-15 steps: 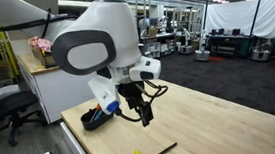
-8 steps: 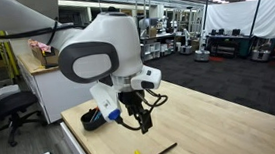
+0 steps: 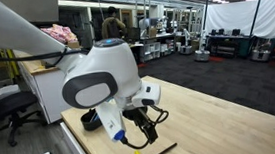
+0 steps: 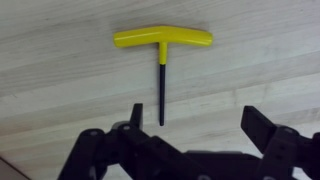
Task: Put the wrench in the black vessel.
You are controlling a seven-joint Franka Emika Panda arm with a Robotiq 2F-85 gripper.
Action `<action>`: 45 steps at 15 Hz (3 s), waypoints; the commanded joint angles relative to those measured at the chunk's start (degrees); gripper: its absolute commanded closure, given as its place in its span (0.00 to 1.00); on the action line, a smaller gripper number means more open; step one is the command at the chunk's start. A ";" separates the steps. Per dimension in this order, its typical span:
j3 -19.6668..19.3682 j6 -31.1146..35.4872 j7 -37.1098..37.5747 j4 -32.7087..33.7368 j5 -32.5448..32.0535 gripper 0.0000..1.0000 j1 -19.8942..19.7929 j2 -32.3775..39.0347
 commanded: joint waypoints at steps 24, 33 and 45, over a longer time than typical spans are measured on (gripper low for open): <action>-2.40 10.58 -14.55 7.43 17.86 0.53 3.32 25.48; -2.58 5.84 -0.38 7.05 4.35 1.00 0.32 23.25; 2.21 -18.94 13.69 10.58 1.49 0.97 -0.09 12.38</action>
